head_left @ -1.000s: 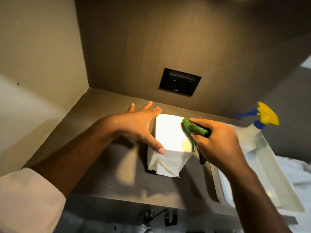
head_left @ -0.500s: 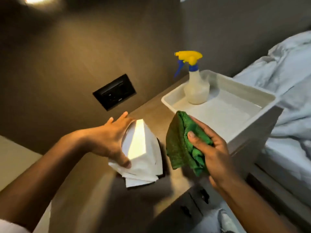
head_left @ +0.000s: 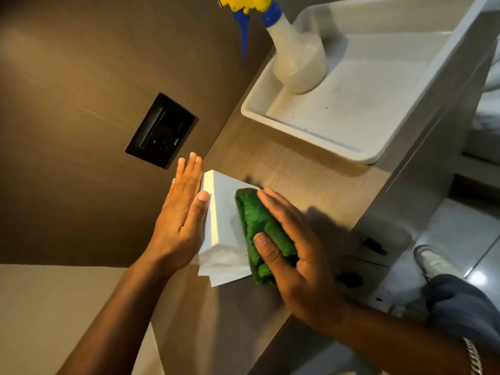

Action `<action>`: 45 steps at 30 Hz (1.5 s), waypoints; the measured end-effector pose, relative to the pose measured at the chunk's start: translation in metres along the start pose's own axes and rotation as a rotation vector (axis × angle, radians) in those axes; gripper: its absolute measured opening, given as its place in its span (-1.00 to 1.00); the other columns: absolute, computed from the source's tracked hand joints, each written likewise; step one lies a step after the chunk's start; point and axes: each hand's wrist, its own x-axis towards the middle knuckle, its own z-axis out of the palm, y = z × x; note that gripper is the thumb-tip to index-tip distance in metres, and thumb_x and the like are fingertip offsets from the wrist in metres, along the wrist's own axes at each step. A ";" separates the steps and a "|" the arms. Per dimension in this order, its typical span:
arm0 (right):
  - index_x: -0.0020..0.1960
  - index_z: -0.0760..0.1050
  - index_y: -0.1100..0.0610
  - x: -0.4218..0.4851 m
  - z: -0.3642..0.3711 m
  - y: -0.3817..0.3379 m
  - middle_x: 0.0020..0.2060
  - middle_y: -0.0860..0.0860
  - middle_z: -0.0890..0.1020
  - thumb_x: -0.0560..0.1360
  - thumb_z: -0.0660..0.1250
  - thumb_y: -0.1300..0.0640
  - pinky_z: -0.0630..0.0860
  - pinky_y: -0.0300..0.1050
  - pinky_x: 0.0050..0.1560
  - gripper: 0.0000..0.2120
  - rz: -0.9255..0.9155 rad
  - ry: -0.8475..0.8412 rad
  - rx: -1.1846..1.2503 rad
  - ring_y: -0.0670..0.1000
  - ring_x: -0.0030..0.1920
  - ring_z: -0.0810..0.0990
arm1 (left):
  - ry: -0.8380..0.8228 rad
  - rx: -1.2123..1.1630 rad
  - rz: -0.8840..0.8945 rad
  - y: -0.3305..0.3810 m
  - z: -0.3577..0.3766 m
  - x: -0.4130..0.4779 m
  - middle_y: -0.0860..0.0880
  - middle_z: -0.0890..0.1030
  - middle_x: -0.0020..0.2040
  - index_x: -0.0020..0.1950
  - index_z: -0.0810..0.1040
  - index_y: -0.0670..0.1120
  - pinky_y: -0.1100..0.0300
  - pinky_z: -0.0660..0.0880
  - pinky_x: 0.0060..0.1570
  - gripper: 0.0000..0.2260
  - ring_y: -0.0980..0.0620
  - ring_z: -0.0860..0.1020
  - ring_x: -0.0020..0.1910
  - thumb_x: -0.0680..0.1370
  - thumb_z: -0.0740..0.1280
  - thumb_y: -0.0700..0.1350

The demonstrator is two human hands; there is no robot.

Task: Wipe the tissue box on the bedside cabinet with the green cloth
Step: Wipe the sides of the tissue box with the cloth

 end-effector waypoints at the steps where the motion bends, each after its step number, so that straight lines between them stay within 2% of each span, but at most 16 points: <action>1: 0.50 0.31 -0.06 0.000 0.010 -0.001 0.51 -0.03 0.37 0.61 0.26 0.06 0.40 -0.03 0.46 -0.53 -0.051 0.000 -0.039 -0.09 0.52 0.33 | 0.011 0.002 0.016 -0.002 0.001 0.000 0.12 -0.08 0.59 0.56 -0.05 0.01 0.06 -0.12 0.55 -0.48 0.23 -0.18 0.55 0.61 -0.06 0.06; 5: 0.49 0.35 0.05 0.014 0.043 -0.006 0.51 0.14 0.37 0.60 0.20 0.11 0.31 0.17 0.49 -0.55 -0.209 0.035 -0.117 0.07 0.55 0.27 | 0.000 0.039 0.045 -0.003 0.001 0.003 0.06 -0.08 0.59 0.56 -0.06 -0.08 0.03 -0.11 0.56 -0.42 0.15 -0.16 0.56 0.57 -0.13 0.11; 8: 0.45 0.42 0.07 0.036 0.049 -0.001 0.47 0.14 0.44 0.61 0.18 0.08 0.32 0.23 0.45 -0.58 -0.171 0.098 -0.175 0.09 0.52 0.32 | -0.002 0.039 0.058 -0.005 0.001 0.003 0.04 -0.09 0.59 0.56 -0.08 -0.06 -0.02 -0.10 0.56 -0.44 0.15 -0.15 0.57 0.58 -0.12 0.08; 11: 0.42 0.47 0.13 0.039 0.047 0.010 0.41 0.16 0.50 0.61 0.23 0.15 0.39 0.23 0.39 -0.62 -0.013 0.194 -0.185 0.13 0.43 0.44 | 0.004 0.044 0.042 -0.005 0.003 0.002 0.09 -0.09 0.59 0.56 -0.09 -0.04 0.01 -0.11 0.56 -0.47 0.19 -0.15 0.56 0.60 -0.09 0.05; 13: 0.43 0.45 0.10 0.018 0.045 0.015 0.43 0.14 0.47 0.61 0.25 0.13 0.40 0.21 0.38 -0.61 0.006 0.195 -0.189 0.15 0.43 0.43 | 0.013 0.044 0.046 -0.004 0.004 0.002 0.07 -0.07 0.60 0.56 -0.07 -0.06 0.03 -0.11 0.56 -0.47 0.19 -0.15 0.56 0.61 -0.08 0.02; 17: 0.46 0.40 0.01 -0.003 0.044 0.007 0.48 0.12 0.38 0.55 0.28 -0.01 0.35 0.19 0.43 -0.52 -0.081 0.122 -0.180 0.14 0.51 0.31 | 0.037 -0.002 0.032 -0.004 0.005 0.003 0.04 -0.02 0.60 0.56 -0.02 -0.07 0.02 -0.08 0.56 -0.47 0.18 -0.10 0.56 0.60 -0.06 0.02; 22: 0.39 0.50 0.14 0.064 0.052 -0.003 0.40 0.19 0.49 0.58 0.29 0.11 0.40 0.14 0.36 -0.61 -0.212 0.086 -0.201 0.10 0.37 0.46 | 0.005 -0.064 0.054 -0.004 0.004 0.006 -0.16 0.13 0.58 0.55 0.06 -0.16 -0.20 0.07 0.51 -0.48 -0.07 0.06 0.58 0.60 -0.06 -0.03; 25: 0.40 0.50 0.14 0.083 0.048 0.009 0.38 0.15 0.53 0.59 0.25 0.16 0.47 0.11 0.31 -0.62 -0.146 0.101 -0.230 0.07 0.35 0.51 | 0.050 -0.057 0.038 -0.005 0.005 0.005 -0.07 0.09 0.60 0.55 0.06 -0.12 -0.13 0.04 0.53 -0.50 0.05 0.02 0.58 0.61 -0.03 -0.06; 29: 0.41 0.47 0.14 0.057 0.037 0.022 0.34 0.15 0.55 0.62 0.25 0.14 0.50 0.13 0.27 -0.64 -0.071 0.118 -0.386 0.10 0.31 0.53 | 0.081 -0.029 0.023 -0.007 0.006 0.001 0.08 0.03 0.59 0.56 0.01 -0.03 -0.08 0.01 0.54 -0.48 0.18 -0.03 0.56 0.60 -0.03 0.00; 31: 0.41 0.49 0.09 0.036 0.024 0.018 0.29 0.10 0.57 0.62 0.26 0.10 0.55 0.06 0.22 -0.63 -0.055 0.066 -0.438 0.07 0.26 0.56 | 0.100 -0.023 0.016 -0.006 0.007 0.002 0.08 0.06 0.58 0.56 0.04 -0.03 -0.07 0.03 0.54 -0.48 0.17 0.00 0.56 0.60 -0.01 0.02; 33: 0.37 0.52 0.02 0.020 0.006 0.006 0.22 0.02 0.59 0.59 0.28 0.05 0.57 -0.12 0.18 -0.64 -0.016 -0.020 -0.436 -0.02 0.20 0.59 | 0.127 -0.031 -0.005 -0.004 0.007 0.003 0.11 0.10 0.55 0.56 0.09 -0.02 -0.06 0.05 0.54 -0.48 0.16 0.03 0.56 0.59 0.02 0.03; 36: 0.30 0.59 -0.03 0.007 -0.020 -0.022 0.15 -0.10 0.65 0.53 0.36 0.11 0.52 -0.35 0.14 -0.66 0.004 -0.206 -0.362 -0.15 0.16 0.62 | 0.188 -0.072 -0.034 0.000 0.006 -0.001 0.01 0.25 0.54 0.53 0.19 -0.03 -0.05 0.09 0.53 -0.47 0.13 0.14 0.53 0.56 0.08 0.06; 39: 0.26 0.63 -0.03 0.003 -0.034 -0.045 0.12 -0.13 0.69 0.50 0.40 0.17 0.55 -0.31 0.15 -0.65 0.044 -0.430 -0.225 -0.12 0.17 0.64 | 0.211 -0.218 -0.100 0.000 0.001 -0.001 -0.07 0.43 0.45 0.46 0.33 -0.04 -0.06 0.16 0.51 -0.48 0.12 0.30 0.44 0.52 0.21 0.07; 41: 0.25 0.63 -0.09 0.008 -0.035 -0.058 0.13 -0.15 0.69 0.50 0.39 0.14 0.59 -0.24 0.14 -0.66 0.135 -0.563 -0.128 -0.10 0.20 0.64 | 0.227 -0.411 -0.180 -0.005 -0.010 0.003 -0.07 0.51 0.38 0.41 0.42 -0.07 -0.08 0.34 0.41 -0.52 0.07 0.45 0.36 0.50 0.34 -0.02; 43: 0.24 0.63 -0.11 0.015 -0.032 -0.065 0.15 -0.16 0.69 0.50 0.38 0.15 0.59 -0.26 0.08 -0.66 0.205 -0.619 -0.031 -0.13 0.20 0.64 | 0.269 -0.419 -0.199 -0.013 -0.021 0.012 -0.10 0.61 0.24 0.33 0.50 -0.12 -0.06 0.48 0.29 -0.63 0.04 0.57 0.20 0.52 0.36 -0.12; 45: 0.21 0.65 -0.05 0.023 -0.023 -0.067 0.13 -0.13 0.71 0.49 0.38 0.19 0.58 -0.29 0.05 -0.67 0.216 -0.600 0.019 -0.11 0.17 0.66 | 0.345 -0.380 -0.205 -0.023 -0.028 0.015 -0.12 0.69 0.04 0.18 0.61 -0.13 -0.06 0.56 0.16 -0.76 -0.02 0.65 0.04 0.52 0.35 -0.15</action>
